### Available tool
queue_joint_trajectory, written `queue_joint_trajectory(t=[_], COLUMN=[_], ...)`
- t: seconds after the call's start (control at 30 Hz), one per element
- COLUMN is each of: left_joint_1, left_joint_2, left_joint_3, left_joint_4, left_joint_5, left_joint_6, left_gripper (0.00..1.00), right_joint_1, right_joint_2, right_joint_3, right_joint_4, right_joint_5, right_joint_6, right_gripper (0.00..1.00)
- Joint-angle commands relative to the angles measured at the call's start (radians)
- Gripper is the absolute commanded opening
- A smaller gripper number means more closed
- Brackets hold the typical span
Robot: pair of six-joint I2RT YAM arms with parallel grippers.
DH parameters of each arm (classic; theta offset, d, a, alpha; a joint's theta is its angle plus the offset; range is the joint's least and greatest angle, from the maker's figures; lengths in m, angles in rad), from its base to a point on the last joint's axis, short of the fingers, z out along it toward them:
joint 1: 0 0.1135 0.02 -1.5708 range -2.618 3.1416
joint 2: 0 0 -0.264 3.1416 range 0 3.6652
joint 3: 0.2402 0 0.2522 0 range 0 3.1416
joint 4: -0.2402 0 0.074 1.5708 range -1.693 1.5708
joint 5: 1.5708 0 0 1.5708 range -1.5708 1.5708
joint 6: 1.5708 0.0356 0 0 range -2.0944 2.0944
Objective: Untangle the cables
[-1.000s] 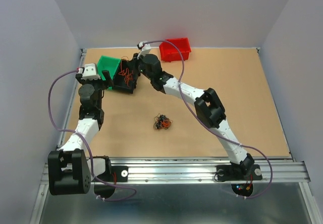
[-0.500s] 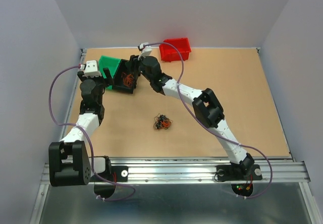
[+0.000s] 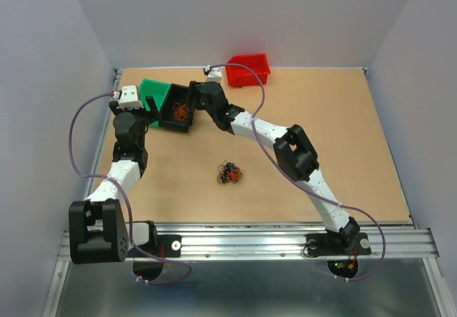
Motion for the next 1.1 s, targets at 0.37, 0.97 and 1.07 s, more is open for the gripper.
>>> queue_joint_trajectory(t=[0.37,0.97,1.07], left_joint_1=[0.005,0.005,0.005], left_joint_2=[-0.021,-0.021,-0.023], left_joint_3=[0.036,0.031,0.029], left_joint_4=[0.052,0.062,0.062], left_joint_5=[0.011,0.031,0.036], left_joint_6=[0.013,0.021,0.023], left_gripper=[0.88,0.88,0.88], right_joint_1=[0.023,0.025,0.025], right_joint_2=[0.044,-0.03,-0.076], right_joint_3=[0.046,-0.064,-0.112], right_joint_4=[-0.067,-0.07,-0.07], right_joint_5=[0.066,0.072,0.075], right_joint_6=[0.088,0.043,0.014], right_gripper=[0.68,0.34,0.29])
